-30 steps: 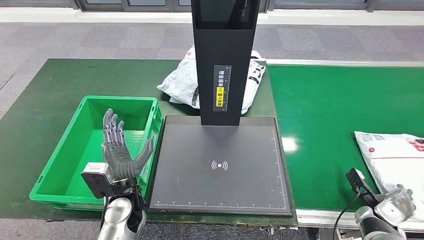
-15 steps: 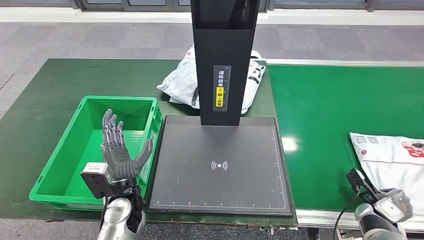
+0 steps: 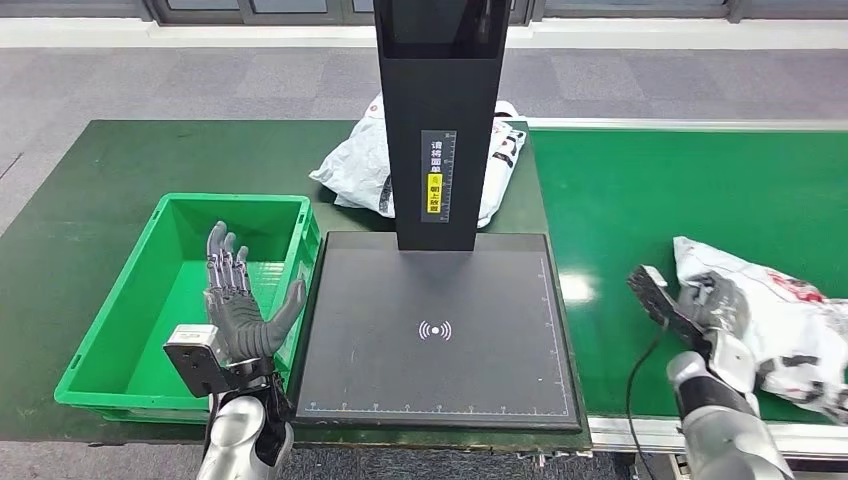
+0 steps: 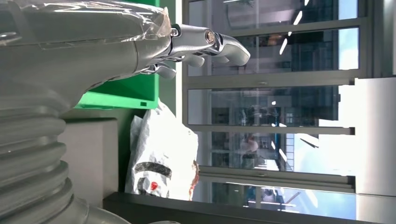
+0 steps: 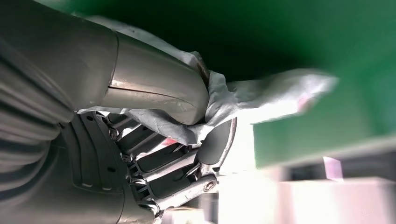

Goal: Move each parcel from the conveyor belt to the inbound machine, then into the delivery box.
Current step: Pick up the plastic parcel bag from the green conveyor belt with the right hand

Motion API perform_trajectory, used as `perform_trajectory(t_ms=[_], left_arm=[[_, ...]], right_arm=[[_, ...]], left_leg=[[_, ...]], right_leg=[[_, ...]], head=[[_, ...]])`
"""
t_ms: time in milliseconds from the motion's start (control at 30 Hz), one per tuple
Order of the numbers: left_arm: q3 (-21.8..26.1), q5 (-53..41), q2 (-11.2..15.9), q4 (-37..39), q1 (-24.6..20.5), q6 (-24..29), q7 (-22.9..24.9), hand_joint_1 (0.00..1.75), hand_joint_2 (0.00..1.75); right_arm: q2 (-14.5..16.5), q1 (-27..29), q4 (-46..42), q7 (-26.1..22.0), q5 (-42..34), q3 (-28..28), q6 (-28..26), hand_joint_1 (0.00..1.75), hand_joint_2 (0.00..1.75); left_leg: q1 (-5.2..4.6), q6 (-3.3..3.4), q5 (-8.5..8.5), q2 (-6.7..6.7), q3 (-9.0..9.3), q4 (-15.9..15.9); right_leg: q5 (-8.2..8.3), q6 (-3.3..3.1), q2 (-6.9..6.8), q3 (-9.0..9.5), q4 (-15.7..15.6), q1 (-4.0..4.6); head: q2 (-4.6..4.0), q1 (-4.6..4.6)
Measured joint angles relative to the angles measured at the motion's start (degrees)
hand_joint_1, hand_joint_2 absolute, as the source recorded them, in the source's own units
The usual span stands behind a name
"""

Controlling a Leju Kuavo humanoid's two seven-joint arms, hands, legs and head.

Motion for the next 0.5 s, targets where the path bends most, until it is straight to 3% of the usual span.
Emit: perform_trajectory(t_ms=[100,267,433,500], left_arm=[[0.0,0.1,0.0,0.6,-0.1,0.1,0.0,0.00,1.75],[0.0,0.1,0.0,1.2,-0.1,0.2,0.0,0.00,1.75],[0.0,-0.4,0.0,1.9,-0.2,-0.1,0.0,0.00,1.75],[0.0,-0.7,0.0,2.1,-0.3,-0.1,0.0,0.00,1.75]], right_arm=[[2.8,-0.7,-1.7,-0.9,-0.5,0.2,0.1,1.75,1.75],[4.8,-0.9,-3.6,-1.9,-1.8,1.0,0.3,1.75,1.75],[8.9,-0.7,-7.0,-11.9,-4.9,3.5,3.8,1.75,1.75],[11.9,0.0,-10.0,-12.7,-5.9,7.5,5.7,1.75,1.75]], left_leg=[[0.04,-0.01,0.11,-0.36,-0.10,0.0],[0.03,0.01,0.14,-0.51,-0.22,0.0],[0.03,0.01,0.14,-0.31,-0.23,0.0],[0.03,-0.02,0.13,-0.03,-0.16,0.0]], right_leg=[[-0.01,0.00,-0.34,0.01,0.0,0.02],[-0.03,0.00,-0.48,-0.01,0.0,0.00],[0.01,-0.03,-0.29,-0.08,0.0,0.01],[0.06,-0.09,-0.02,-0.17,0.0,0.04]], head=[[-0.01,-0.01],[0.01,-0.01],[0.00,0.01],[0.00,0.00]])
